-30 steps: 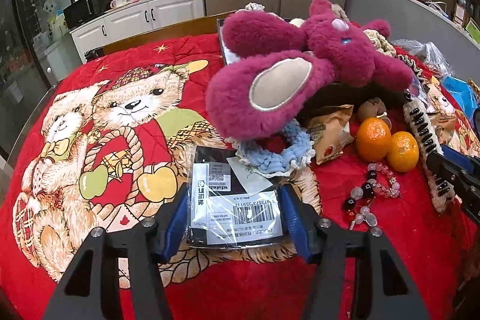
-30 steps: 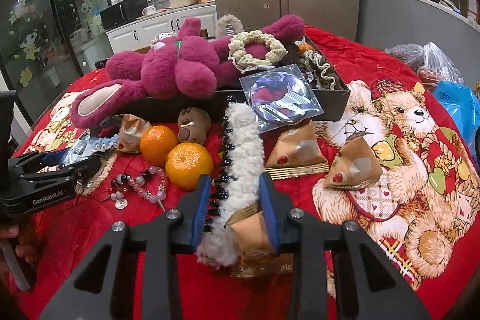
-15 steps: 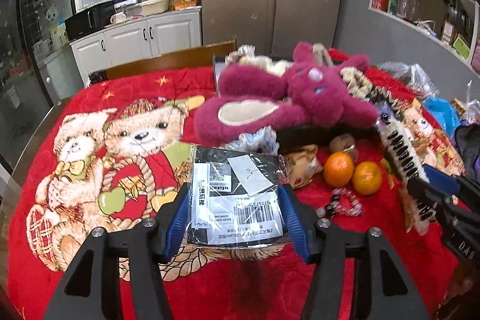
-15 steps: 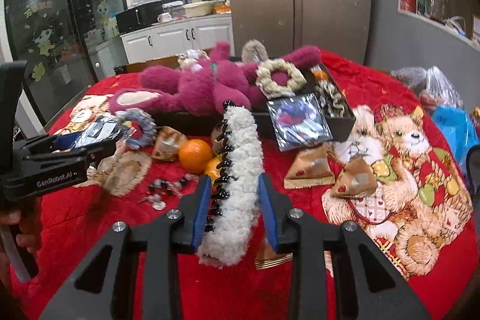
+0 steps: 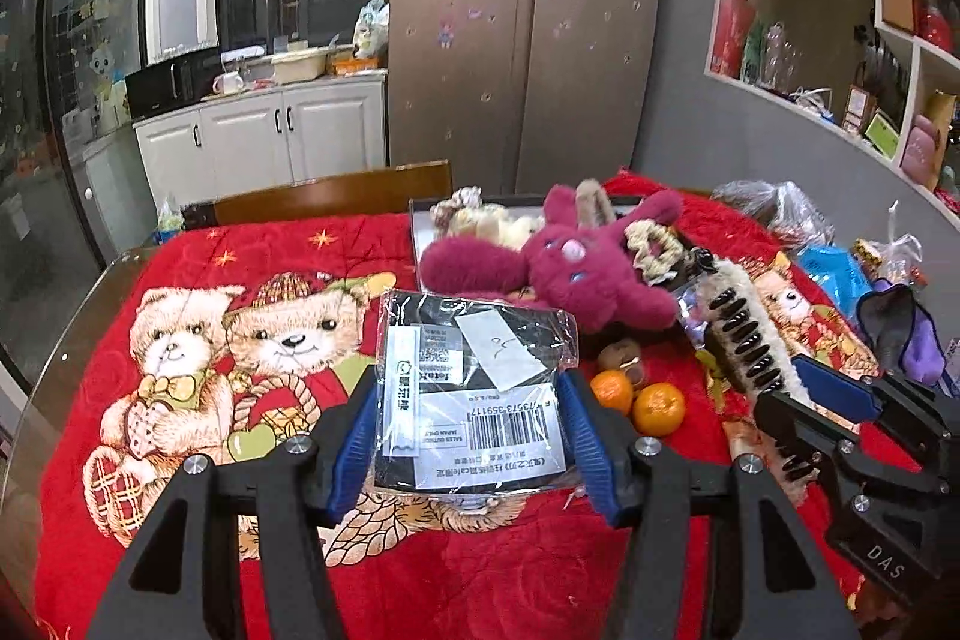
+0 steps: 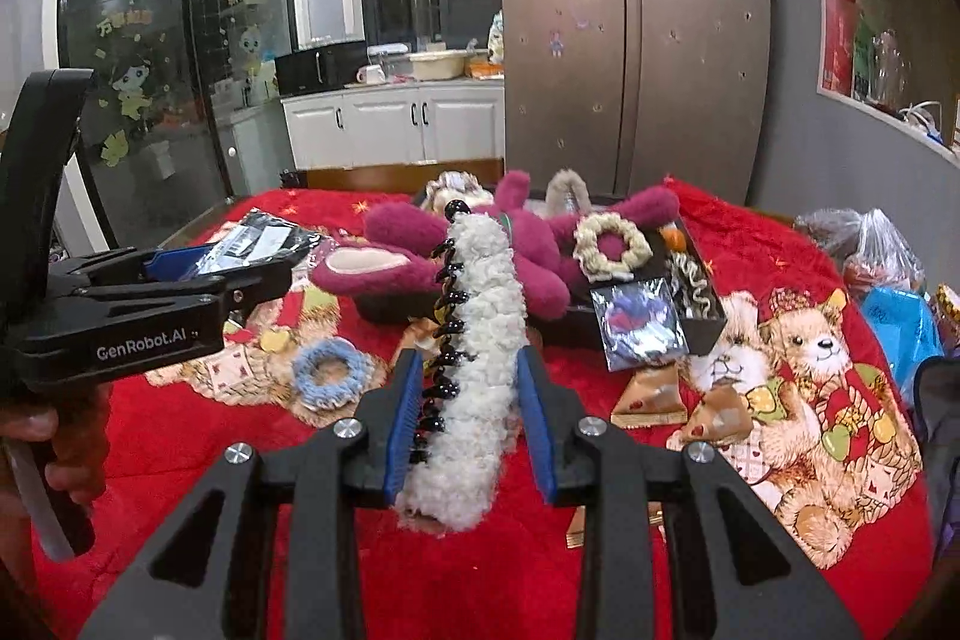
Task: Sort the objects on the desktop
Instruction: 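Lift the black package and white fluffy comb toward the black box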
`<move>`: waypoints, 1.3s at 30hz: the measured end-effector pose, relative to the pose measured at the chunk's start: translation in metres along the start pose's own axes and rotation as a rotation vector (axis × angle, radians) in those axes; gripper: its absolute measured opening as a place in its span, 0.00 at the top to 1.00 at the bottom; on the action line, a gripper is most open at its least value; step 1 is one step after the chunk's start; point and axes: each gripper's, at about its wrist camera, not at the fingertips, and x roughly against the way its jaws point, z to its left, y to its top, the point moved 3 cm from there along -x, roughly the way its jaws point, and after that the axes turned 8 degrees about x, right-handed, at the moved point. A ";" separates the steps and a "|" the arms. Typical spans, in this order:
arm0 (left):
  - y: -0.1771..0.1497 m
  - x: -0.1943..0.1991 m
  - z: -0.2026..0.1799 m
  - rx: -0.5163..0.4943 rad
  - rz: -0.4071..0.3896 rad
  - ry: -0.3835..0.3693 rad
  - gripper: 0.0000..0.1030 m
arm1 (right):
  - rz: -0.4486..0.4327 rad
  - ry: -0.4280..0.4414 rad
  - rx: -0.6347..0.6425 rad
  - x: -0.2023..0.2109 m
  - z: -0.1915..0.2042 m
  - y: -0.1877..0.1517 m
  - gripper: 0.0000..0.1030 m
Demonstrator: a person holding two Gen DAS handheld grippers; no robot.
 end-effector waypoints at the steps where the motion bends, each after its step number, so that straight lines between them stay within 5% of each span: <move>1: 0.001 0.003 -0.002 -0.003 -0.006 -0.005 0.42 | -0.006 0.001 0.004 0.003 0.002 0.002 0.68; 23: 0.012 0.030 -0.008 -0.001 -0.044 -0.049 0.42 | -0.115 0.029 -0.004 0.054 0.006 0.054 0.68; 39: 0.064 -0.019 -0.003 0.043 -0.016 -0.042 0.42 | -0.124 0.076 -0.019 0.014 -0.010 0.116 0.68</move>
